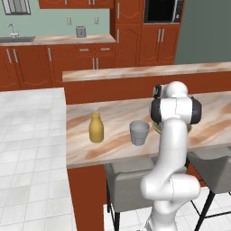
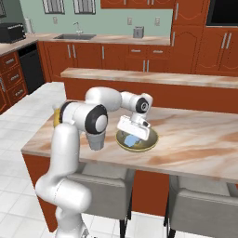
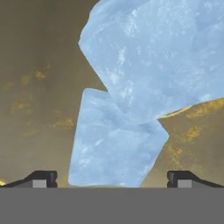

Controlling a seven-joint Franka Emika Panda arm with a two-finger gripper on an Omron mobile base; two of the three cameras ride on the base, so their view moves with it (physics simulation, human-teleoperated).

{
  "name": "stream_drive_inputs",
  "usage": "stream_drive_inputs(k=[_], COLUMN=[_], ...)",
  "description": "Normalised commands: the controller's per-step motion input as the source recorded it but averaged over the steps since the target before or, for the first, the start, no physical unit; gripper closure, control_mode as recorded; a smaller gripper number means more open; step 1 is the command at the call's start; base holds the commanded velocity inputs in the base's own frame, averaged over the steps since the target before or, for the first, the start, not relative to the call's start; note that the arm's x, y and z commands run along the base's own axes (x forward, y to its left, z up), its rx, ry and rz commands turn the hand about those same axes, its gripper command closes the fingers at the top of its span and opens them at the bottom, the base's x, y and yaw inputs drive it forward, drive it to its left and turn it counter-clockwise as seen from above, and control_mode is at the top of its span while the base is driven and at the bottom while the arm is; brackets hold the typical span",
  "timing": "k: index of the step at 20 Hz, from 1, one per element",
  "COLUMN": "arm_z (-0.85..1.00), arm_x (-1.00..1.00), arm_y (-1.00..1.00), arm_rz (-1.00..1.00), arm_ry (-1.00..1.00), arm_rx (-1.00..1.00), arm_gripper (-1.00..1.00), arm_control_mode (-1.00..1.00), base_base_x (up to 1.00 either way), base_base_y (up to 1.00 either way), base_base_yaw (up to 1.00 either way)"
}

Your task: There are two ice cubes in the ice bowl. Place both ice cubes in the glass cup.

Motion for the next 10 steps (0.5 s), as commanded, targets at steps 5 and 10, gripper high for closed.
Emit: stream_drive_inputs(k=[5,10], arm_z=[-0.01,-0.09], arm_x=[0.20,0.09], arm_y=[0.04,0.00], arm_rz=[-0.05,-0.03], arm_ry=[-0.01,0.00], arm_rx=[0.00,0.00], arm_gripper=[-1.00,-1.00], arm_control_mode=[-1.00,-1.00], base_base_x=[0.00,0.00], base_base_y=[0.00,0.00], base_base_yaw=[0.00,0.00])
